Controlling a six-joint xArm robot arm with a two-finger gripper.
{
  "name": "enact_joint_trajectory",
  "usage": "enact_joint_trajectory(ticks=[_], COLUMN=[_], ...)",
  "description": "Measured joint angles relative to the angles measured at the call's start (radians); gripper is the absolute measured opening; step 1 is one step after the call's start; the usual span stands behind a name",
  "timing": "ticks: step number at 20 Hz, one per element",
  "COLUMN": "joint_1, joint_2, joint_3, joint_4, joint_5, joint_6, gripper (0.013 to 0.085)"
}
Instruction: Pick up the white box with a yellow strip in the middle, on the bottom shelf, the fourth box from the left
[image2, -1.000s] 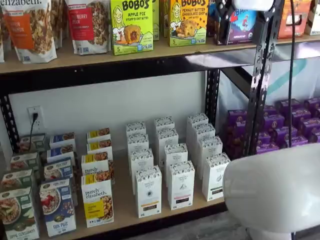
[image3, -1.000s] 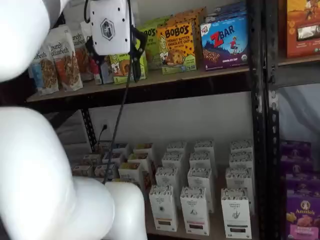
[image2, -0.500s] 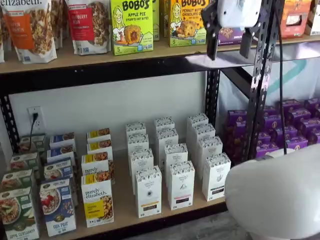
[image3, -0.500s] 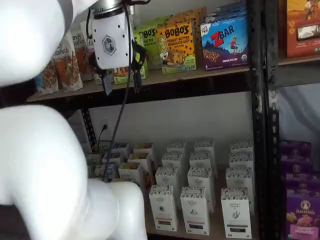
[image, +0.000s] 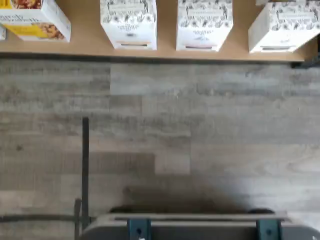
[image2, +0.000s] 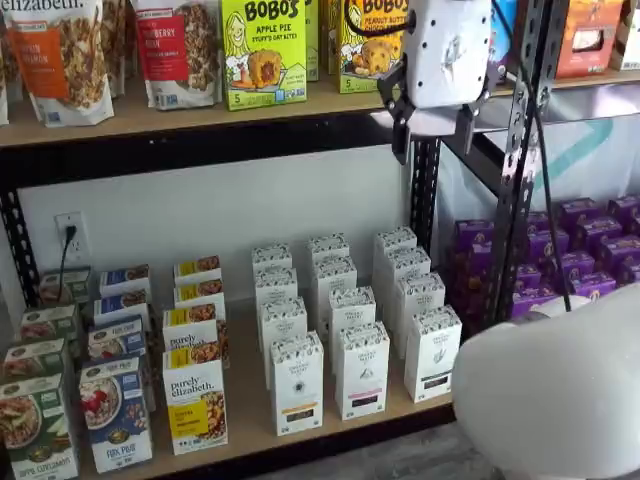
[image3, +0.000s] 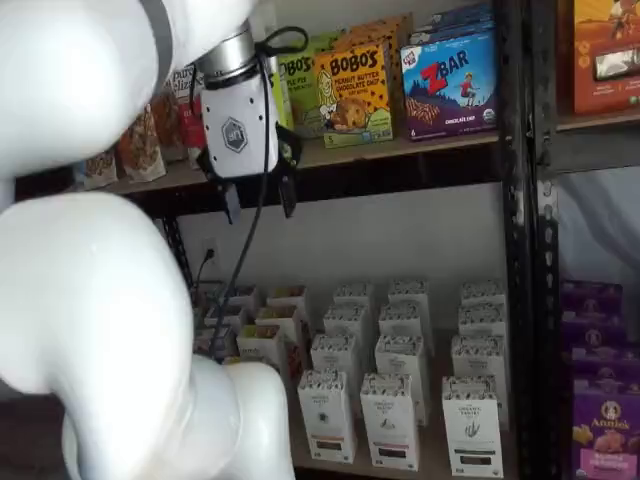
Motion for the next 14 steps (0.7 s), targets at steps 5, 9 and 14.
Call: enact_joint_trajectory(ticks=[5, 9, 14], joint_1=[0.034, 0.056, 0.069], joint_2=[0.016, 0.045, 0.069], joint_3=[0.093, 0.158, 0.251], joint_4=[-0.025, -0.030, 0.005], joint_5=[-0.137, -0.245, -0.445], joint_6=[0.036, 0.061, 0.065], gripper=[0.0850, 0.0850, 0.0850])
